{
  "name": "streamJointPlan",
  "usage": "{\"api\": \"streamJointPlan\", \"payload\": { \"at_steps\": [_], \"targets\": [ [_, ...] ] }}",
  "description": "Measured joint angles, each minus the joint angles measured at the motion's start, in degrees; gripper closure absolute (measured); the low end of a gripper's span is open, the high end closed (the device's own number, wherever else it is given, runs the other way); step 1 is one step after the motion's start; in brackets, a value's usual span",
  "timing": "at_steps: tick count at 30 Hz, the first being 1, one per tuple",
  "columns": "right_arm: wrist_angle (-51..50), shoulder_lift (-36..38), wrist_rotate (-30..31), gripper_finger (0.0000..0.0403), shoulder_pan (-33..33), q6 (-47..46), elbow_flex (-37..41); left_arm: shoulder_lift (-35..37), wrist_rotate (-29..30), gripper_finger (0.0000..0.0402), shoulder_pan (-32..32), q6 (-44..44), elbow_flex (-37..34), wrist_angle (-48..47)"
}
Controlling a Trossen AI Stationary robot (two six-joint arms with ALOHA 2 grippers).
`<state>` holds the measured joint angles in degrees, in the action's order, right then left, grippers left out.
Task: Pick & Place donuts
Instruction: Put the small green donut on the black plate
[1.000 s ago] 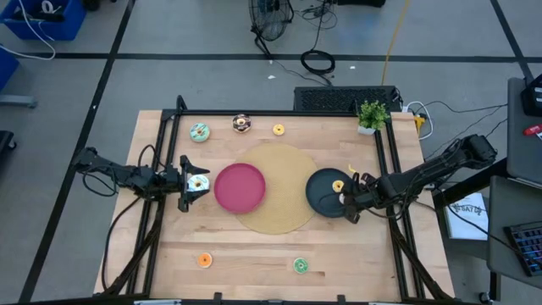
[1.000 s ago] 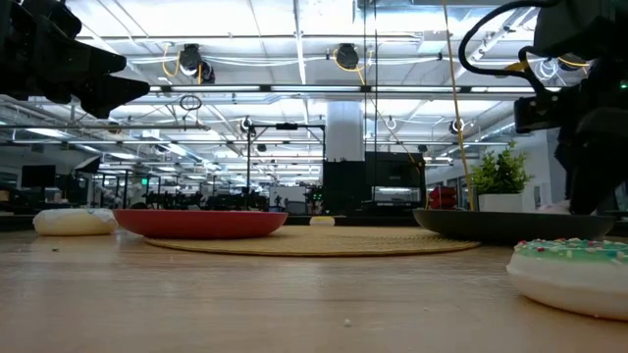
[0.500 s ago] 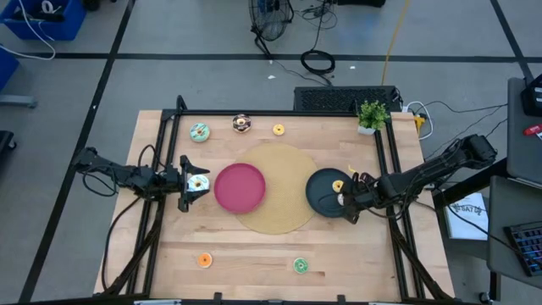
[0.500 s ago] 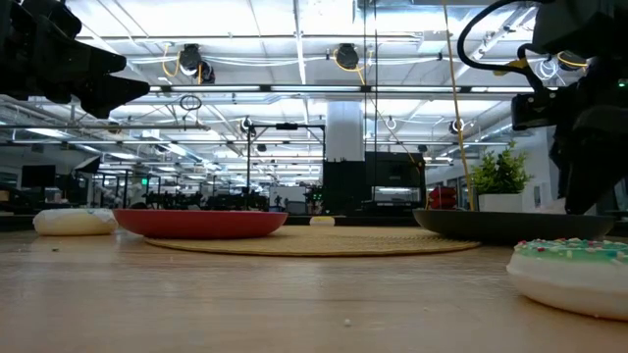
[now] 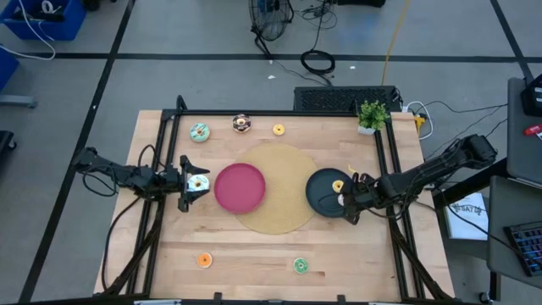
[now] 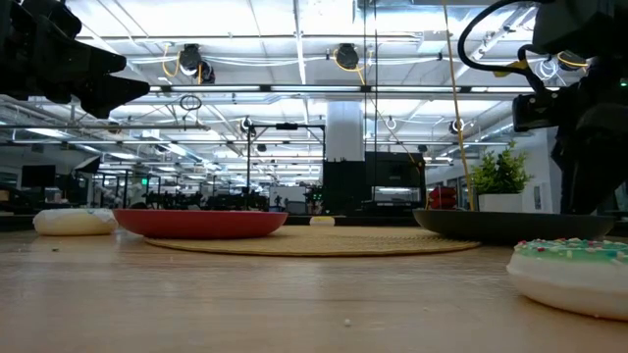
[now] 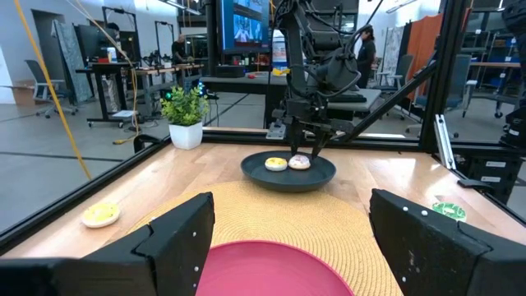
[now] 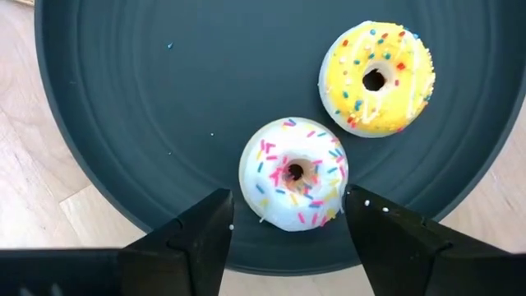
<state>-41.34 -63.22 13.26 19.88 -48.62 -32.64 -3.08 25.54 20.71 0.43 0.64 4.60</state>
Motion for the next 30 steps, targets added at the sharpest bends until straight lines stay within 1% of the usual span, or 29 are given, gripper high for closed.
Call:
{"api": "streamJointPlan", "payload": {
  "at_steps": [5, 12, 14, 16, 19, 23, 27, 28, 30],
  "targets": [
    [-0.02, 1.35, -0.05, 0.0184, 0.0, 0.02, 0.0, -0.02, 0.0, 0.0082, -0.02, -0.01, 0.01, 0.01],
    [0.06, 6.63, -0.01, 0.0187, 0.0, -0.04, 0.0, -0.02, 0.01, 0.0082, -0.01, 0.01, 0.01, 0.01],
    [0.91, 8.2, 0.0, 0.0186, 0.0, 0.06, 0.0, -0.01, 0.01, 0.0082, 0.0, -0.01, 0.0, 0.0],
    [3.87, 9.48, -0.01, 0.0187, 0.0, 0.97, 0.0, -0.02, 0.01, 0.0082, -0.01, 0.02, -0.01, 0.01],
    [13.87, 10.23, -1.69, 0.0188, 0.92, 4.58, 0.02, -0.02, 0.01, 0.0082, -0.01, 0.01, 0.0, 0.01],
    [35.97, 7.94, -6.13, 0.019, 4.47, 12.23, 0.02, -0.01, 0.0, 0.0082, -0.01, 0.01, -0.01, 0.01],
    [57.82, 1.46, -7.53, 0.019, 10.79, 23.43, 0.02, -0.01, 0.01, 0.0082, -0.01, -0.01, 0.0, 0.01],
    [61.99, -0.71, -7.54, 0.019, 12.34, 25.93, -0.05, -0.01, 0.02, 0.0082, -0.02, -0.01, -0.01, 0.0],
    [66.02, -5.36, -7.27, 0.019, 14.79, 29.91, -1.26, 0.0, 0.01, 0.0082, 0.0, 0.01, -0.01, 0.0]
  ]
}}
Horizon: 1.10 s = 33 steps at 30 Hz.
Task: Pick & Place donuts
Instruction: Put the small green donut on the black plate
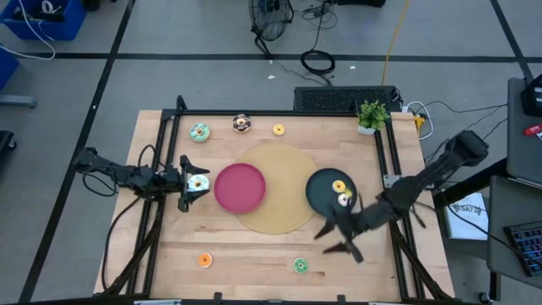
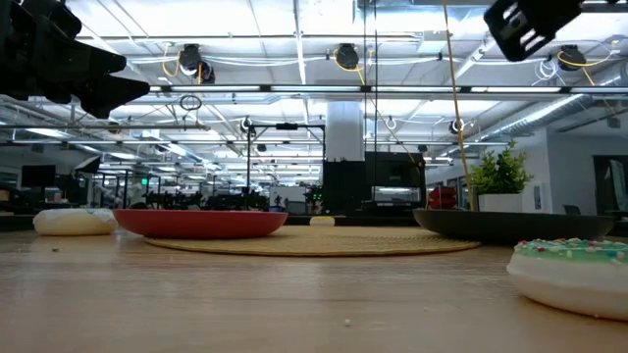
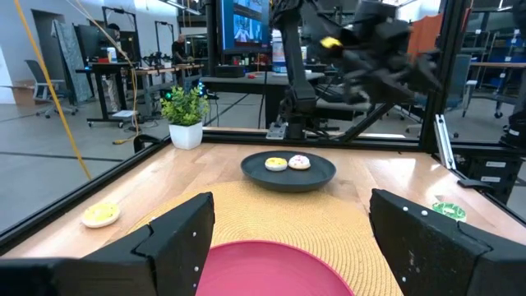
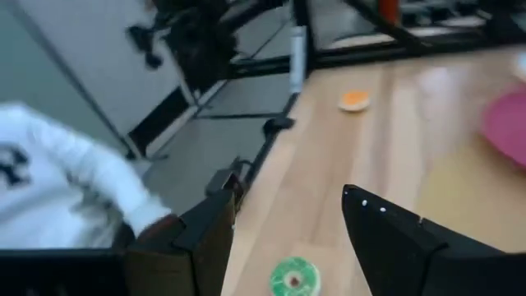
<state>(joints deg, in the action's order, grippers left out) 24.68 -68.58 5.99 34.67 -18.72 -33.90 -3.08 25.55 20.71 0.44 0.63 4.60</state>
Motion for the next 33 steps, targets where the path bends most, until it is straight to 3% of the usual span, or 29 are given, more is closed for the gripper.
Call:
{"api": "streamJointPlan", "payload": {
  "at_steps": [4, 13, 19, 25, 33],
  "targets": [
    [-4.97, -9.56, 1.46, 0.019, 2.86, 4.04, -6.8, -0.01, 0.01, 0.0082, -0.01, 0.01, 0.01, 0.0],
    [-33.53, -27.73, 5.66, 0.019, 5.21, 9.09, -27.55, 0.0, -0.01, 0.0082, -0.01, 0.01, 0.0, 0.0],
    [-34.41, -34.2, 5.99, 0.019, 5.18, 9.09, -28.99, 0.0, 0.0, 0.0082, -0.01, -0.01, 0.01, -0.02],
    [-34.11, -35.74, 5.97, 0.0184, 5.16, 8.91, -29.05, 0.01, -0.01, 0.0082, 0.0, 0.01, -0.01, 0.0],
    [-33.57, -36.05, 5.85, 0.0125, 5.0, 8.06, -28.87, 0.01, 0.0, 0.0082, -0.01, 0.0, 0.01, -0.02]
  ]
}}
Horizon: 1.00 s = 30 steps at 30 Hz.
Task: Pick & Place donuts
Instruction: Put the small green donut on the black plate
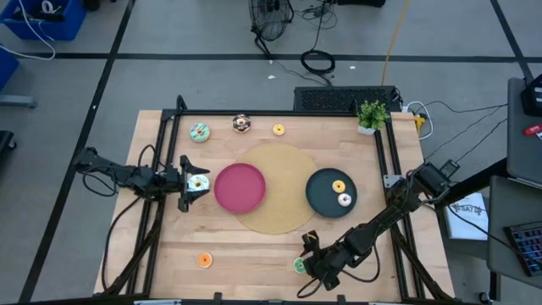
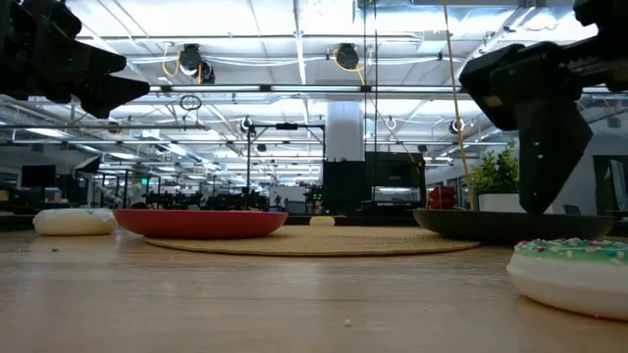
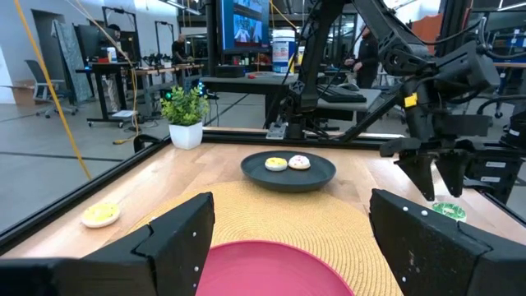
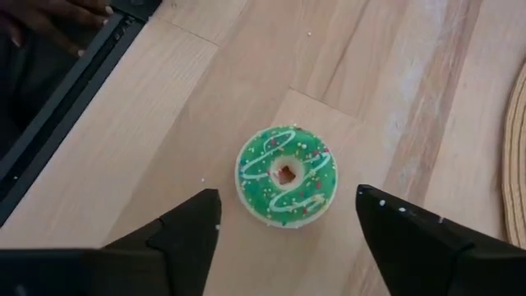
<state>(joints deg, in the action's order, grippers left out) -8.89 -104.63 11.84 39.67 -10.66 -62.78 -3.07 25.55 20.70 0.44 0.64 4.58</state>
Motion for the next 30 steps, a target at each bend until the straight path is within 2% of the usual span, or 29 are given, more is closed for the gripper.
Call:
{"api": "streamJointPlan", "payload": {
  "at_steps": [5, 14, 30],
  "targets": [
    [3.98, -1.08, -0.06, 0.0109, -0.28, -0.16, 1.33, 0.0, -0.01, 0.0082, -0.01, 0.0, 0.0, 0.0],
    [5.59, -1.39, -0.01, 0.0123, -0.25, 0.33, 2.33, -0.02, -0.01, 0.0082, 0.0, 0.0, -0.02, 0.0],
    [8.0, -4.58, -0.17, 0.0124, -1.33, -0.66, 2.27, 0.0, -0.01, 0.0082, -0.01, 0.01, 0.0, 0.0]
  ]
}}
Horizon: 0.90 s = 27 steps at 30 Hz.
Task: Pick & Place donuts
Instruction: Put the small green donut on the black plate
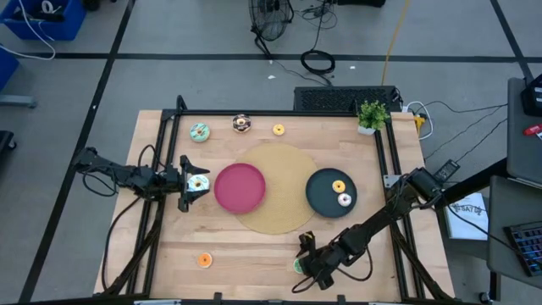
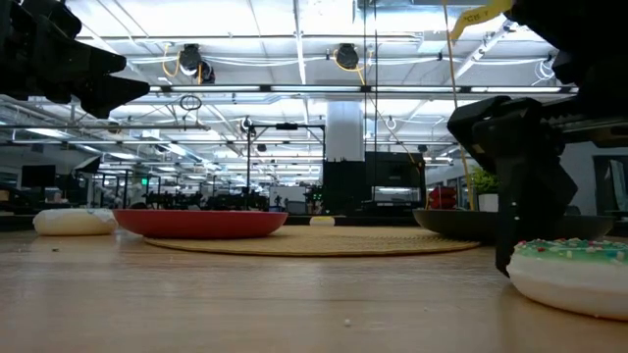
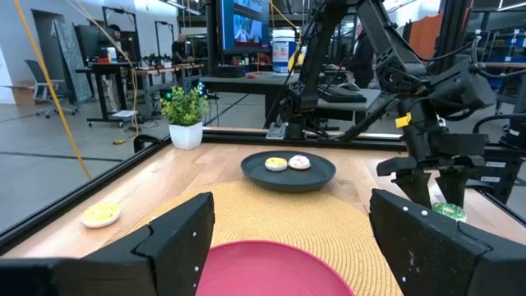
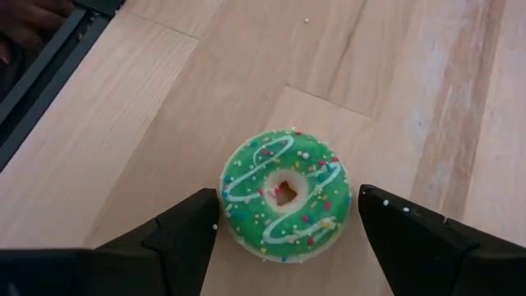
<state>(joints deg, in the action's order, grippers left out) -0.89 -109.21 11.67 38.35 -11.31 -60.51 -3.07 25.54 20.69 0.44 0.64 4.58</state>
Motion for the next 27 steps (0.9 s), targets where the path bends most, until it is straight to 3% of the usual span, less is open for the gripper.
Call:
{"api": "streamJointPlan", "payload": {
  "at_steps": [5, 18, 27],
  "targets": [
    [-0.41, 0.0, -1.6, 0.0131, -0.04, -0.04, 0.02, -0.02, 0.0, 0.0082, 0.0, -0.01, -0.02, 0.0],
    [-0.52, -0.02, -2.88, 0.0193, -0.02, 0.22, 0.02, 0.0, 0.0, 0.0082, 0.02, 0.0, 0.0, 0.0],
    [-0.54, -0.03, -2.85, 0.0198, -0.02, 0.24, 0.04, -0.02, 0.02, 0.0082, 0.0, -0.02, -0.02, 0.0]
  ]
}}
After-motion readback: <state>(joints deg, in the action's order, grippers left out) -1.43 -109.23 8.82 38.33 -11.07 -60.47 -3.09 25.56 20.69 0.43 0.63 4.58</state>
